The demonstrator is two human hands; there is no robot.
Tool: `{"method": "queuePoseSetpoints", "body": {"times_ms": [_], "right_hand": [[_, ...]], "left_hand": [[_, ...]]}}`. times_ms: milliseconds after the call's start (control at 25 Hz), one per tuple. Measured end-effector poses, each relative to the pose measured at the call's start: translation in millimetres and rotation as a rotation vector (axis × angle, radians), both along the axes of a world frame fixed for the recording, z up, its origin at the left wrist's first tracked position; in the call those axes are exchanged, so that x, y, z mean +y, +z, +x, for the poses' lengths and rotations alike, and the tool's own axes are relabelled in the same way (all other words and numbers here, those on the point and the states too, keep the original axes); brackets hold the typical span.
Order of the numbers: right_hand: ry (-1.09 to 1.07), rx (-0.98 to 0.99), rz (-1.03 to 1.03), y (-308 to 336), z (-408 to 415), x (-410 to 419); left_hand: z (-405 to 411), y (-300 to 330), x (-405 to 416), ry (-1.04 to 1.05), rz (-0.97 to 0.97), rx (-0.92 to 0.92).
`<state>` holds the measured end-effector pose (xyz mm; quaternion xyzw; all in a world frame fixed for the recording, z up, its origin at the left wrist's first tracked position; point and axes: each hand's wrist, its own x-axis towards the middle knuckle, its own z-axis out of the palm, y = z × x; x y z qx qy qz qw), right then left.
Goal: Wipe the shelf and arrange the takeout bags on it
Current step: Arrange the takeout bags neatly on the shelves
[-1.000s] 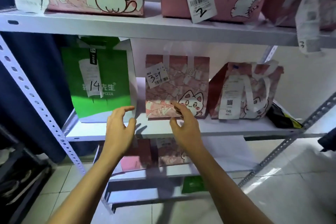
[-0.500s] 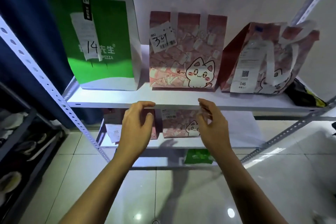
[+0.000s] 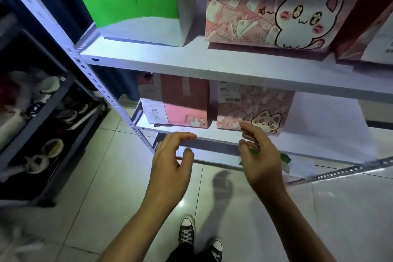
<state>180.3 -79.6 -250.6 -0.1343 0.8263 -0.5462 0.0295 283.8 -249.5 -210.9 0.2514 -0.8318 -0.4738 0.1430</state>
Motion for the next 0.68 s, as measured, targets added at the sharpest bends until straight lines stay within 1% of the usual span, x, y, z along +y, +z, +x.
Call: {"method": "queuePoseSetpoints", "body": {"times_ms": [200,360,480,680], "right_hand": [[0.049,-0.001,0.013,-43.0,24.5,-24.2],[0.054,-0.093,0.084,-60.4,20.9,-41.7],[-0.001,-0.053,0.108,-74.9,7.9,-55.9],[0.01,0.039,0.055,-114.2,-5.5,-95.3]], "left_hand": [[27.4,-46.6,-10.3,0.038,0.032,-0.087],[28.5,-67.6,-25.8,0.029,0.021,-0.121],[17.5,-88.7,-44.7,0.013,0.001,-0.091],[4.4,-130.2,-87.8,0.021,-0.002,-0.038]]}}
